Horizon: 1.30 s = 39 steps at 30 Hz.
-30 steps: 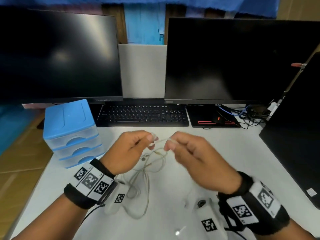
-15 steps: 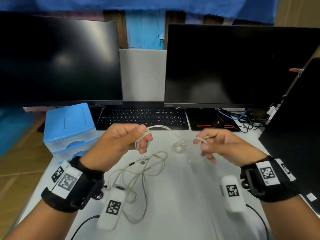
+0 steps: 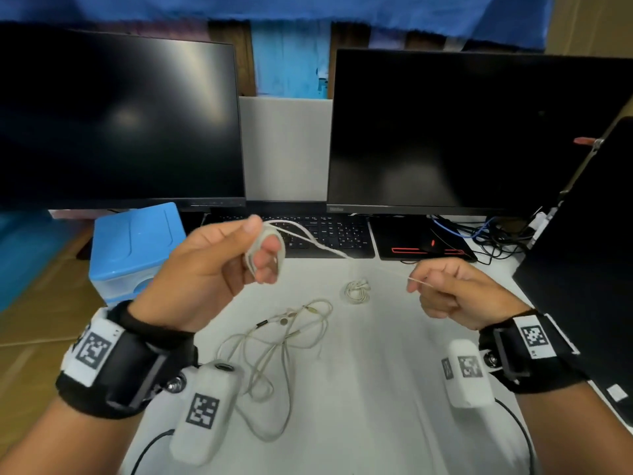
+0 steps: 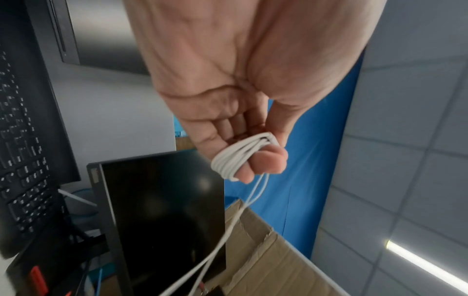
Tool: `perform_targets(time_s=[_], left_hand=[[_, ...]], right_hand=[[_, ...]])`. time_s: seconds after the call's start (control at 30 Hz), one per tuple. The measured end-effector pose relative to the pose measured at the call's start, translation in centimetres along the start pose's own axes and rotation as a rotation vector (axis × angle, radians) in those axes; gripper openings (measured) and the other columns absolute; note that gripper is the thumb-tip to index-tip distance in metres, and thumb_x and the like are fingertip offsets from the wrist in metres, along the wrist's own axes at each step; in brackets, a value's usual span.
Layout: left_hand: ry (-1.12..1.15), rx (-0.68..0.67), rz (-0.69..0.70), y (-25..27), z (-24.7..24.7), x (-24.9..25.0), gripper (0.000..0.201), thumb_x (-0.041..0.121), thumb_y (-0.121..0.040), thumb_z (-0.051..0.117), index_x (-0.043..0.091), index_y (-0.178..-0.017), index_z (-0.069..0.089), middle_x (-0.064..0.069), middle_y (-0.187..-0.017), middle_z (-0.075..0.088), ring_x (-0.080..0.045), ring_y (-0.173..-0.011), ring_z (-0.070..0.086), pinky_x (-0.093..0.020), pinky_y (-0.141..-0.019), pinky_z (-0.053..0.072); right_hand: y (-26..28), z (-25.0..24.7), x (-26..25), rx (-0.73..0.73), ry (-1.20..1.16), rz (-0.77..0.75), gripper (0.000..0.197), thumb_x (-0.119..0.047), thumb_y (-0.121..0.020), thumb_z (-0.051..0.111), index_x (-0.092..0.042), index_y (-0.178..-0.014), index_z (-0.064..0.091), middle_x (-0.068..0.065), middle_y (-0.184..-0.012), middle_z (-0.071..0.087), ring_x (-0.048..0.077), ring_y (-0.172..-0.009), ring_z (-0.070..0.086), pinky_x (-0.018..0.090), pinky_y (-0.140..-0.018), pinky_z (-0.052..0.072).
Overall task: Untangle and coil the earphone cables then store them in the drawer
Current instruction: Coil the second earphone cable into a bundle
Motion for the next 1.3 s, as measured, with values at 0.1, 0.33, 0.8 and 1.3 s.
perform_targets(time_s=[0.1, 0.33, 0.8, 1.3], left_hand=[[-0.027, 0.049, 0.002, -0.1, -1.2, 0.3, 0.031, 0.041, -0.079, 0.062, 0.013, -0.069, 0.070, 0.001, -0.059, 0.053, -0.011, -0.052, 0.051, -0.021, -0.058, 0.050], [-0.071, 0.082, -0.039, -0.7, -0.9, -1.3, 0.032, 0.034, -0.086, 0.053, 0.013, -0.069, 0.072, -0.001, -0.059, 0.055, -0.013, -0.054, 0.052, -0.021, -0.059, 0.050], [-0.279, -0.004, -0.055, -0.3, 1.0, -2.5, 0.032, 0.035, -0.090, 0.055, 0.014, -0.078, 0.075, 0.000, -0.061, 0.058, -0.015, -0.060, 0.055, -0.024, -0.063, 0.051], [0.246, 0.156, -0.156, -1.2, -0.9, -4.0, 0.035, 0.015, -0.086, 0.049, -0.002, -0.112, 0.065, -0.006, -0.080, 0.072, -0.015, -0.077, 0.071, -0.030, -0.085, 0.058]], right_hand=[[0.3, -2.6, 0.9, 0.097, 0.085, 0.035, 0.047, -0.049, -0.050, 0.092, -0.009, -0.070, 0.074, -0.005, -0.042, 0.037, 0.008, -0.041, 0.031, 0.020, -0.045, 0.035], [1.2, -5.2, 5.7, 0.099, 0.290, 0.304, 0.036, -0.034, -0.061, 0.087, -0.010, -0.087, 0.078, 0.012, -0.075, 0.072, 0.022, -0.061, 0.059, 0.025, -0.058, 0.052], [-0.6, 11.5, -2.7, 0.031, -0.050, -0.053, 0.021, -0.008, -0.082, 0.066, -0.011, -0.103, 0.065, 0.004, -0.057, 0.050, 0.011, -0.044, 0.046, 0.030, -0.056, 0.053], [-2.1, 9.5, 3.2, 0.079, 0.693, -0.049, 0.017, -0.027, -0.094, 0.063, -0.028, -0.083, 0.076, -0.026, -0.066, 0.065, -0.004, -0.064, 0.057, 0.013, -0.065, 0.040]])
Point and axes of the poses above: each hand's wrist, its own y-axis away from the middle knuckle, its own z-axis out of the palm, x = y × z, the point moved 10 cm from there along -y, towards the middle knuckle
